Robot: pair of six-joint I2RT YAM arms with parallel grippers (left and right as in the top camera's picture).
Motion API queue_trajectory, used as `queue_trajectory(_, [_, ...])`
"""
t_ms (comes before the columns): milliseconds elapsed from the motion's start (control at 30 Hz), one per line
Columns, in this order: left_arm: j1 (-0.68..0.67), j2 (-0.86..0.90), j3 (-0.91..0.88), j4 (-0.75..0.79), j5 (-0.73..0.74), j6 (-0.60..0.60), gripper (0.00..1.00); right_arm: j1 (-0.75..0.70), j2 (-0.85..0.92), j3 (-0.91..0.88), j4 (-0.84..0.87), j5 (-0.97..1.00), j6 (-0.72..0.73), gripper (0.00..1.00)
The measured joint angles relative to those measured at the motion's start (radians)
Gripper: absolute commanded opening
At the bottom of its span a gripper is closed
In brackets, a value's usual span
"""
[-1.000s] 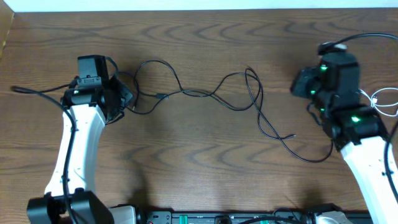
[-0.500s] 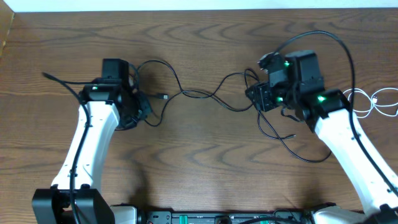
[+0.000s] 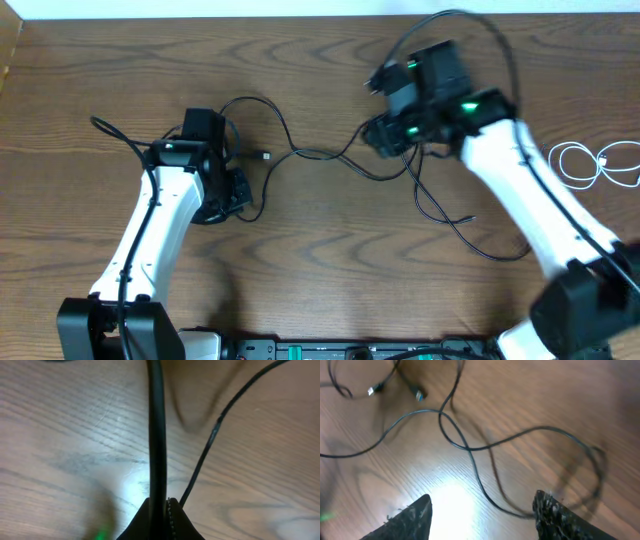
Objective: Untangle cables
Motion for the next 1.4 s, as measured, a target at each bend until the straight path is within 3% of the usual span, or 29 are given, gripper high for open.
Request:
queue_trajectory(367, [0.0, 0.0, -0.015, 0.001, -0.019, 0.0, 0.08, 0.128, 0.202, 0.0, 0.209, 0.069, -0.039, 0.69])
queue_trajectory(767, [0.0, 0.0, -0.015, 0.01, -0.019, 0.0, 0.09, 0.146, 0.311, 0.0, 0.227, 0.075, -0.121, 0.69])
queue_trajectory(833, [0.0, 0.0, -0.015, 0.01, -0.019, 0.0, 0.08, 0.151, 0.325, 0.0, 0.241, 0.076, -0.124, 0.55])
queue_trajectory(967, [0.0, 0.0, -0.015, 0.01, -0.019, 0.0, 0.08, 0.156, 0.337, 0.0, 0.249, 0.075, -0.137, 0.01])
queue_trajectory(1367, [0.0, 0.0, -0.015, 0.014, -0.023, 0.0, 0.08, 0.153, 0.338, 0.0, 0.132, 0.271, -0.118, 0.01])
queue_trajectory(1400, [0.0, 0.0, -0.015, 0.015, -0.023, 0.0, 0.08, 0.151, 0.337, 0.0, 0.128, 0.297, -0.115, 0.13])
